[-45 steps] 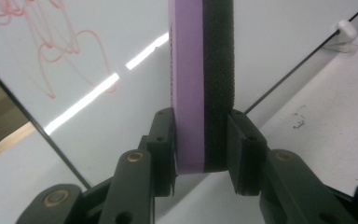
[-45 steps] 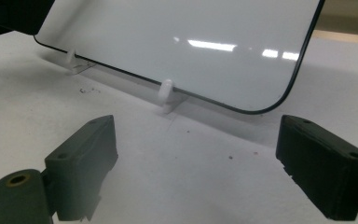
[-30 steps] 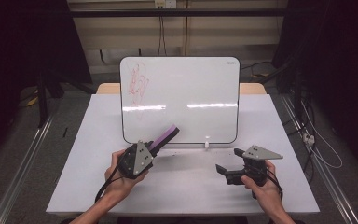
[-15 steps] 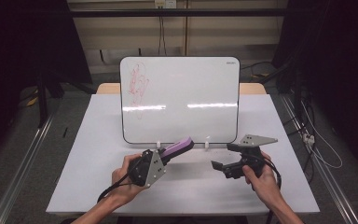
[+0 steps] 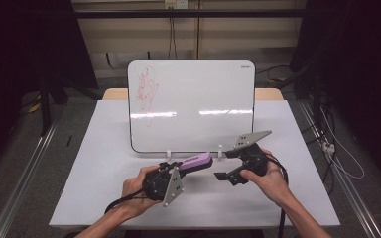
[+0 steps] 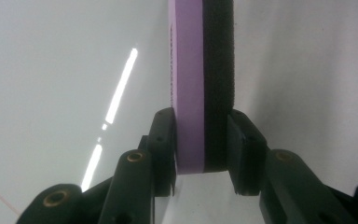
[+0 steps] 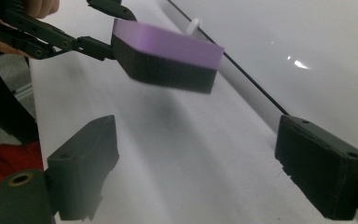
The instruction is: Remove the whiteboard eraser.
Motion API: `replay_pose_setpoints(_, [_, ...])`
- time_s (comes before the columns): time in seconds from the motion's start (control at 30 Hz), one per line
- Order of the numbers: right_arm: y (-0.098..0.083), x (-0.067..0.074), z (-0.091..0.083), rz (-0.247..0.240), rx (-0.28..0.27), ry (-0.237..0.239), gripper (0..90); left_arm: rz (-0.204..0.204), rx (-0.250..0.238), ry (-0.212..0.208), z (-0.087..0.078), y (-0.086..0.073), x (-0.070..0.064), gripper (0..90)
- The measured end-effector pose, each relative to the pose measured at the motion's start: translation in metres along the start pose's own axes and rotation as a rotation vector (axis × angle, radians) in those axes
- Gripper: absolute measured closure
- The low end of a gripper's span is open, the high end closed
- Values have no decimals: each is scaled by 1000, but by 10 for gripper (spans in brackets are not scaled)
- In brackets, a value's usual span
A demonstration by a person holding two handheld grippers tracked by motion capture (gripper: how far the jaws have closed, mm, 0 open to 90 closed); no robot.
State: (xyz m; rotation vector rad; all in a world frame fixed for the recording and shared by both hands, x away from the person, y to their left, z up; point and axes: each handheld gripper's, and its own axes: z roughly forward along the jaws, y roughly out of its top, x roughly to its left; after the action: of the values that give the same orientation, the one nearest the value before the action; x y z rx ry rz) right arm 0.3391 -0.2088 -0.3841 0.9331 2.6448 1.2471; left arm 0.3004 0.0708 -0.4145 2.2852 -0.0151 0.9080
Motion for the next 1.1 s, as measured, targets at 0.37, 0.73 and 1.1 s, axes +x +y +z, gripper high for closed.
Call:
replay_pose_setpoints(0.37, [37,-8,13,-52,137,112,188,105,21,-6,6,4,-8,660])
replay_pose_setpoints(0.73, [65,-15,41,-94,331,205,274,158,26,-26,10,6,-12,660])
replay_pose_setpoints(1.1, [85,-12,68,-153,565,317,331,199,56,-31,11,7,-15,659])
